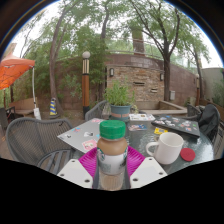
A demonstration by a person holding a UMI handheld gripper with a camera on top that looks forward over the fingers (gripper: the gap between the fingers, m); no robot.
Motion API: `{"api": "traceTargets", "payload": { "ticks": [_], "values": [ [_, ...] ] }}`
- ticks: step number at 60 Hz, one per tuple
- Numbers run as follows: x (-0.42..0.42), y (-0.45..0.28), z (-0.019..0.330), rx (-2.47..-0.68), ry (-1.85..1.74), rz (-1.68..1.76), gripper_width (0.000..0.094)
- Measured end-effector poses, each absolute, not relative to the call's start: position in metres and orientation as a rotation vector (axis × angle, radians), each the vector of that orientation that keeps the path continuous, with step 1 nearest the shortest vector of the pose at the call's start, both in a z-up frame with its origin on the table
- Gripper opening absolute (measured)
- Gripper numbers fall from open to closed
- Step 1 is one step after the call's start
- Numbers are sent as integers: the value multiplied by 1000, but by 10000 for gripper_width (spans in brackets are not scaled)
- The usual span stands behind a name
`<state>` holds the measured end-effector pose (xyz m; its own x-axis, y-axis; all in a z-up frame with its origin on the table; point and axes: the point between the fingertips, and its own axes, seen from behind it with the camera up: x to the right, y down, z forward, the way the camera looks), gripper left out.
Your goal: Pour water
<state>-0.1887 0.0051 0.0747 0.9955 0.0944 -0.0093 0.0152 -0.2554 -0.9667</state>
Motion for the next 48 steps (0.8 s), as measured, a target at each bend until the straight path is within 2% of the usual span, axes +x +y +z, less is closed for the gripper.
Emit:
{"api": "traceTargets", "payload": {
  "ticks": [4, 8, 10, 15, 21, 24, 25, 26, 27, 28, 32, 33, 37, 38, 39, 41, 48],
  "values": [
    [-200, 11, 79, -1861, -88, 177, 368],
    [-191, 19, 110, -1833, -62, 216, 370],
    [-188, 27, 124, -1823, -41, 249, 313],
    [-177, 41, 159, -1787, 101, 392, 312],
    [-157, 56, 175, -1745, 375, 680, 313],
    [-153, 66, 171, -1695, 537, 879, 312],
    [-145, 63, 181, -1680, 630, 961, 311],
    [-144, 70, 171, -1655, 680, 1010, 311],
    [-143, 66, 179, -1633, 773, 1079, 311],
    [-144, 71, 164, -1597, 788, 1131, 311],
    [-129, 78, 166, -1455, 1000, 1387, 310],
    [-126, 75, 186, -1418, 1108, 1458, 311],
    [-112, 83, 173, -1251, 1273, 1664, 311],
    [-112, 80, 181, -1212, 1335, 1702, 311],
    [-118, 73, 164, -1187, 1336, 1719, 311],
    [-115, 71, 159, -1121, 1407, 1786, 311],
    [-99, 78, 159, -918, 1612, 1913, 310]
  ]
}}
